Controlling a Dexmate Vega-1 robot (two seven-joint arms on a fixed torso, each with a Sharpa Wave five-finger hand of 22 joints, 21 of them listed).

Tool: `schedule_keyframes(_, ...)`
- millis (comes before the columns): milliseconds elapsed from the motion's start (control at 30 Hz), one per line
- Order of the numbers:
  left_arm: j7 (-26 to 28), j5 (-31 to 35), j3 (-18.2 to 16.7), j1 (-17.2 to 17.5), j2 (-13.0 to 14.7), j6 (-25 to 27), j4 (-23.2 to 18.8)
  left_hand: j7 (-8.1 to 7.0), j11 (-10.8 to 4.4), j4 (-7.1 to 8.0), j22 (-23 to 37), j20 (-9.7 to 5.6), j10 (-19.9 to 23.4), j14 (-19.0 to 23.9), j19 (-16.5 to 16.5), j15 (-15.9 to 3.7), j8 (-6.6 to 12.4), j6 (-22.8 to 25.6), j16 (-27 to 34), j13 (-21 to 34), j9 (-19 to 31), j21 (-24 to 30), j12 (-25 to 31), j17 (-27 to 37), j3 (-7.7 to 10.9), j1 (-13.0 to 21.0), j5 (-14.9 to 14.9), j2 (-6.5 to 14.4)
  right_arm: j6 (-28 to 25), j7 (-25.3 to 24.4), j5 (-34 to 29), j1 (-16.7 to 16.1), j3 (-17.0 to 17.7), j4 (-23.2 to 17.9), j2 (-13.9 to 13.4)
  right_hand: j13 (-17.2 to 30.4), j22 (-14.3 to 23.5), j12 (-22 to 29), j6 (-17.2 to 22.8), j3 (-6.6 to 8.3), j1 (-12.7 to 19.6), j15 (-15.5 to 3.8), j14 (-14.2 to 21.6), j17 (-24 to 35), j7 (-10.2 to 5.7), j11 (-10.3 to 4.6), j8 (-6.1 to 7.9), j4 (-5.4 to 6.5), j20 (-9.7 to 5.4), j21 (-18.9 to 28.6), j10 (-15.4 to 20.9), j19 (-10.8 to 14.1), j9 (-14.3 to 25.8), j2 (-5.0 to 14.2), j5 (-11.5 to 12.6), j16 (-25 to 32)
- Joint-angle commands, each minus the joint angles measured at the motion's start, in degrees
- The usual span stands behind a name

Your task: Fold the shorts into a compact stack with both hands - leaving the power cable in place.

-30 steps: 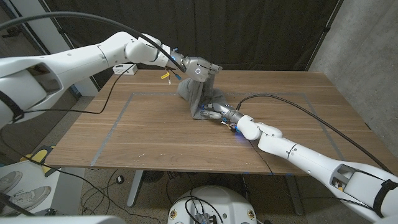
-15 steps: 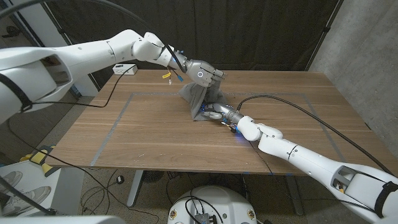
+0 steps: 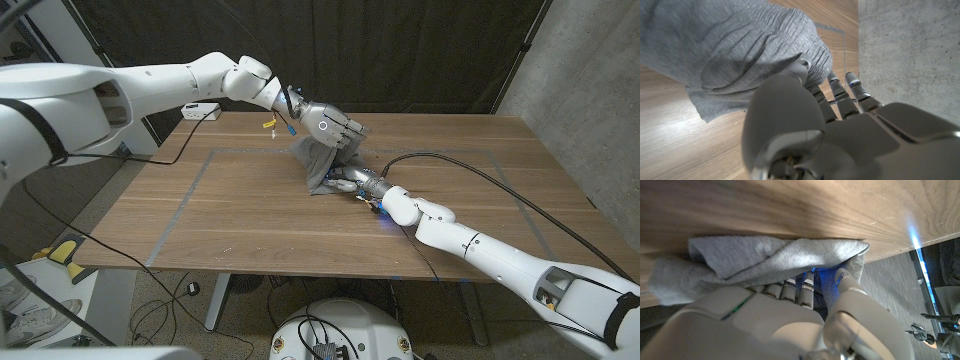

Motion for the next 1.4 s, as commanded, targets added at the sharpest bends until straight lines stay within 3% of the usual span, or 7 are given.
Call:
schedule_keyframes(33,0.4,-2.2,5.2,-0.1,-3.9,3.2,7.0,-0.07,-0.41,-0.32,0.0,-0.08,0.0,0.6,0.2,-10.75,-0.17,-0.3,0.6,0.2,0.0,0.3,-0.2,0.1,-0.17,0.9,-0.2,0.0,0.7,2.2,1.2,0.1,0.5,-1.5,-1.0,0.1,0.2,-0.1,0.0,0.05,-0.2,0.35,0.2,0.1,0.00,-0.01,-0.04,-0.17,1.74,0.2,0.0,2.1,0.2,0.00,0.0,-0.2)
schedule_keyframes(167,-1.8,-3.3,4.6,1.4,-3.8,6.1,7.4,-0.75,0.12,-0.10,0.0,0.21,-2.2,0.0,0.0,-10.20,-2.01,-4.2,0.3,0.0,-0.4,0.5,-1.6,0.0,-0.51,0.7,-0.2,-0.2,0.7,2.0,1.2,-0.3,1.0,-2.7,-1.5,0.1,0.2,-0.2,-0.2,0.05,-0.3,0.47,0.1,0.1,-0.11,-0.02,-0.14,-0.21,1.92,0.1,-0.2,2.3,0.2,-0.01,0.0,-0.2)
schedule_keyframes(333,-3.1,-5.5,3.0,3.9,-4.3,9.6,9.0,-1.51,0.29,1.67,-0.1,0.28,-8.3,-2.7,-0.5,-9.40,-8.61,-15.6,-0.9,-1.4,-1.3,0.9,-5.7,-0.5,-1.89,-2.9,-0.4,-0.8,0.4,3.2,1.1,-0.2,1.2,-4.1,-2.1,0.1,0.2,-0.2,-0.3,0.06,-0.2,0.40,0.0,0.1,-0.11,0.01,-0.15,-0.30,2.04,0.1,-0.2,2.5,0.2,-0.01,0.0,-0.3)
schedule_keyframes(567,-0.1,-9.6,0.9,7.7,-6.7,15.0,14.3,-1.76,0.82,4.19,-0.2,0.25,-11.2,-3.3,-0.7,-8.66,-11.75,-18.8,-1.3,-2.4,-1.5,1.2,-7.6,-0.7,-3.45,-7.8,-0.9,-1.3,0.3,4.2,1.2,-0.2,1.5,-5.0,-2.5,0.1,0.2,-0.2,-0.4,0.04,-0.3,0.42,0.1,0.1,-0.20,0.00,-0.19,-0.37,2.20,0.1,-0.2,2.9,0.2,0.03,0.0,-0.2)
schedule_keyframes(800,0.4,-14.2,-0.8,10.8,-7.7,18.7,15.7,-1.98,1.49,8.32,-0.3,0.03,-12.8,-3.6,-0.8,-8.55,-14.66,-21.1,-1.4,-3.2,-1.5,1.2,-8.7,-0.6,-6.04,-15.4,-1.1,-1.6,-0.2,4.2,1.4,-0.6,2.1,-6.2,-2.7,0.1,0.2,-0.2,-0.5,0.01,-0.2,0.48,0.1,0.1,-0.15,-0.03,-0.19,-0.46,2.32,0.0,-0.2,3.2,0.2,0.09,0.0,-0.2)
schedule_keyframes(967,-1.9,-17.0,-2.4,12.9,-6.5,20.3,12.9,-1.27,2.54,14.00,-0.3,1.06,-15.6,-5.0,-1.4,-7.28,-17.63,-24.9,-1.7,-3.2,-1.2,1.0,-9.7,-0.3,-7.07,-22.7,-0.4,0.5,-0.5,3.7,1.5,-1.3,2.8,-7.8,-3.2,0.1,0.2,-0.2,-0.5,0.01,-0.2,0.49,0.2,0.1,-0.20,-0.03,-0.19,-0.57,2.42,0.0,-0.1,3.5,0.2,0.11,0.0,-0.2)
schedule_keyframes(1400,-4.8,-17.7,-5.7,16.0,-3.3,22.0,7.9,-1.59,1.95,16.40,-0.3,0.40,-16.2,-5.3,-1.5,-7.54,-18.08,-25.1,-1.7,-3.3,-1.1,0.9,-10.0,-0.3,-7.42,-26.1,-0.2,0.1,-3.9,4.0,-0.4,-2.9,4.7,-15.5,-6.1,0.1,0.2,0.0,-0.4,0.13,-0.3,0.72,1.2,0.1,-0.03,0.00,-0.09,-0.66,3.04,0.0,0.5,4.8,0.2,0.18,0.0,0.1)
